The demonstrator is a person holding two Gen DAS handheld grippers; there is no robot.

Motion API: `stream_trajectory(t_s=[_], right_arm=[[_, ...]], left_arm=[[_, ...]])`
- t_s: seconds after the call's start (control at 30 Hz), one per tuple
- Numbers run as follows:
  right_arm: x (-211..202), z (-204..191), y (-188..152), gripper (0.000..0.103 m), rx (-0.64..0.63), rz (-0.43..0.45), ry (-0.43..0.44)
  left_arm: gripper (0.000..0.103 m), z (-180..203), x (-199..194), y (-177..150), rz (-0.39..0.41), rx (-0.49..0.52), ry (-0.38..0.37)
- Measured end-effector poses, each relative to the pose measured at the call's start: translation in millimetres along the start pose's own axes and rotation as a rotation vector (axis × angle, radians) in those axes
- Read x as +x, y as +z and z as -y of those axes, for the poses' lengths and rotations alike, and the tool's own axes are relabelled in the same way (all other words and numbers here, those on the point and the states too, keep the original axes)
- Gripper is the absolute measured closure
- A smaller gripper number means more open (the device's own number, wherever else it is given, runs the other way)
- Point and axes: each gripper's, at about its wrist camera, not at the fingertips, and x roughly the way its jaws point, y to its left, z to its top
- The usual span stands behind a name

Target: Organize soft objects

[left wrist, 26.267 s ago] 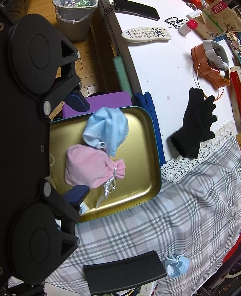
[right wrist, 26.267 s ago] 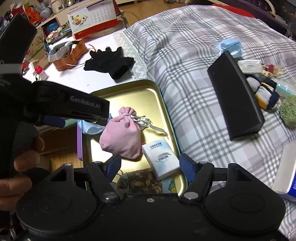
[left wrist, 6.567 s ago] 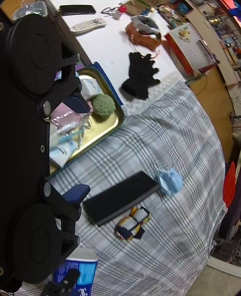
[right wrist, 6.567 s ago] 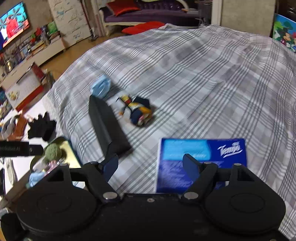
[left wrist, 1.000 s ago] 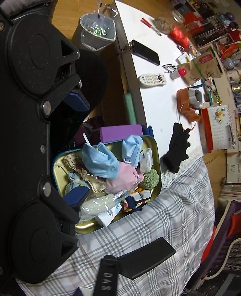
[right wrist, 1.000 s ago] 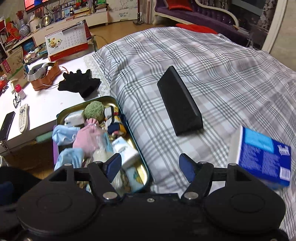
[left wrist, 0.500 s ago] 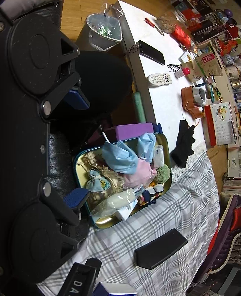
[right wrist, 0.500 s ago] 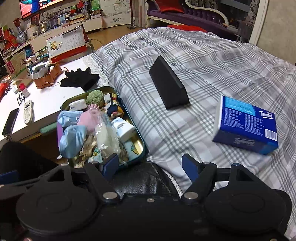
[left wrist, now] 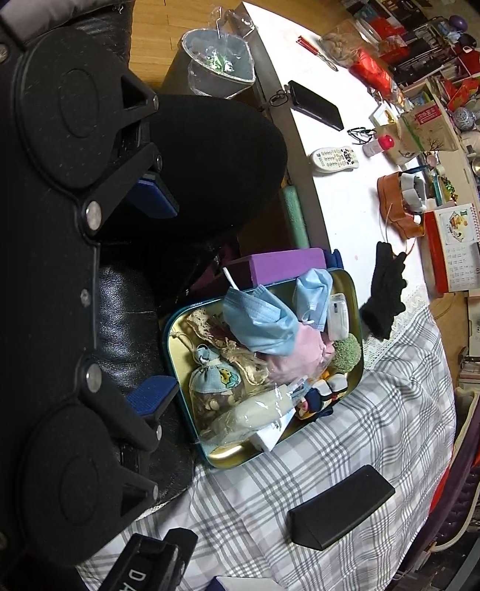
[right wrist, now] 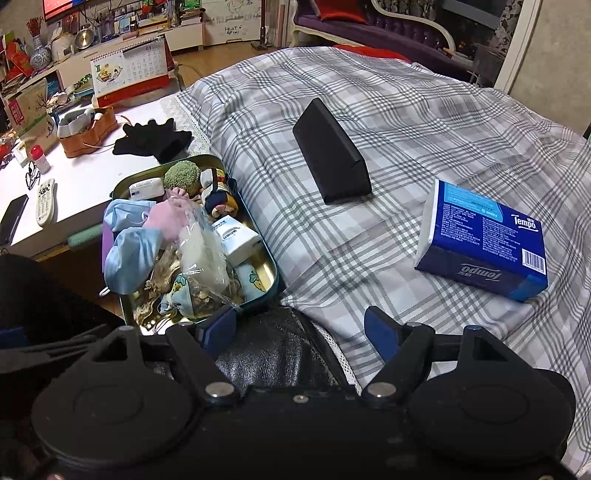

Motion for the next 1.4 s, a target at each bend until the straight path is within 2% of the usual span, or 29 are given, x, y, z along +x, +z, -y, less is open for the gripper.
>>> stream_trajectory(t_s=[0.63,1.4], right_arm=[[19.6,-3.2,2.7,0.027,-0.009,-0.036,0.001],[18.2,-3.2,3.4,0.027,-0.009,-0.033,-0.001]], left_arm=[[0.013,1.9,15.5,0.2,-0.036,0.03,0.01],[0.013,1.4,16.0,-1.5,-0.044,0.043,-0.007]])
